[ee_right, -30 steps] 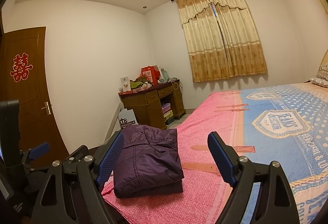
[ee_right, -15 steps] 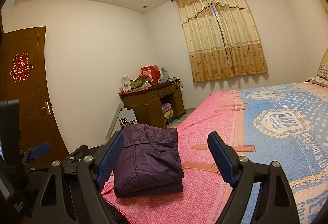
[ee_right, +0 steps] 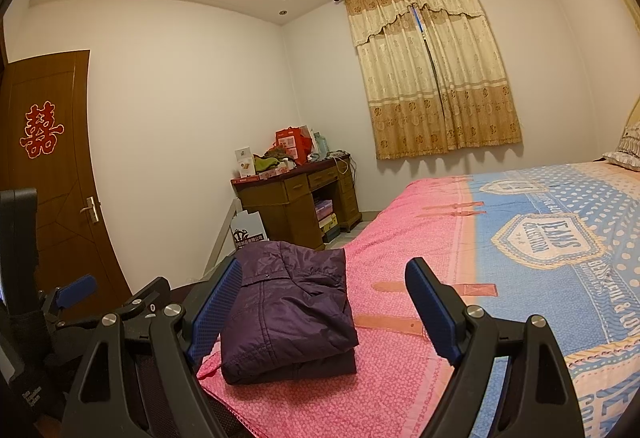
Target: Fold large clothes
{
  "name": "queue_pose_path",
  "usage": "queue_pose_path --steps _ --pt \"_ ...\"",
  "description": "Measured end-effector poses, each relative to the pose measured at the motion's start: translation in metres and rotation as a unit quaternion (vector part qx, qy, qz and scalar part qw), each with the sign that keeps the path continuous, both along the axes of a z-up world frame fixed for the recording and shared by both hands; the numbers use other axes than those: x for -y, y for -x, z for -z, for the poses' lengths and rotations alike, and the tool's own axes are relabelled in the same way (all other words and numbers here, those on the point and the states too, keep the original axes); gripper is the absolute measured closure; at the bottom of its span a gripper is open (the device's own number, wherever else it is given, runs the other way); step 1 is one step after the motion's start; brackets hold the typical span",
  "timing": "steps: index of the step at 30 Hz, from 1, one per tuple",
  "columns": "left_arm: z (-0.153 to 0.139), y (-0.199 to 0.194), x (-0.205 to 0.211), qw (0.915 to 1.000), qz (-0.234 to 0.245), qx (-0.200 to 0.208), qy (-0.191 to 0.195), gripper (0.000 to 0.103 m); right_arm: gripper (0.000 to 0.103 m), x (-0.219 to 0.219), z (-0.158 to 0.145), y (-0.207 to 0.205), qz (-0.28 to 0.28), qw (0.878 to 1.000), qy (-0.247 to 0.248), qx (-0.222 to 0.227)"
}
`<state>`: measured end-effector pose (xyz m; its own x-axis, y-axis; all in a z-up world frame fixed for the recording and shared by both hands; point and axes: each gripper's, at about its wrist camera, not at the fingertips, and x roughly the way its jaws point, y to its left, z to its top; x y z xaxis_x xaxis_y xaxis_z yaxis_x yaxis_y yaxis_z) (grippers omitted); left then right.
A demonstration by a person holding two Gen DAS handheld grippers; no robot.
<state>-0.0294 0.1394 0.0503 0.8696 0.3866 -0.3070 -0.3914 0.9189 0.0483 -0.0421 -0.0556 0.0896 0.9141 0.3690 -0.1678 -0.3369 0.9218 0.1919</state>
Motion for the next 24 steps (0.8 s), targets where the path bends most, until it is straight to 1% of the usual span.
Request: queue_pose_path --steps 8,20,24 --pt "-0.0015 0.0009 0.0009 1.0 0.001 0.003 -0.001 0.0 0.019 0.0024 0.0001 -0.0015 -0.001 1.0 0.002 -0.002" --pt "-0.0031 -0.0027 -0.0032 1.0 0.0 -0.006 0.005 0.0 0.019 0.0047 0.002 -0.0026 0.0 1.0 0.001 -0.004" --pt "-0.0018 -0.0049 -0.0047 0.9999 0.003 -0.011 0.012 0.0 0.019 0.0045 0.002 -0.0024 0.0 1.0 0.002 -0.004"
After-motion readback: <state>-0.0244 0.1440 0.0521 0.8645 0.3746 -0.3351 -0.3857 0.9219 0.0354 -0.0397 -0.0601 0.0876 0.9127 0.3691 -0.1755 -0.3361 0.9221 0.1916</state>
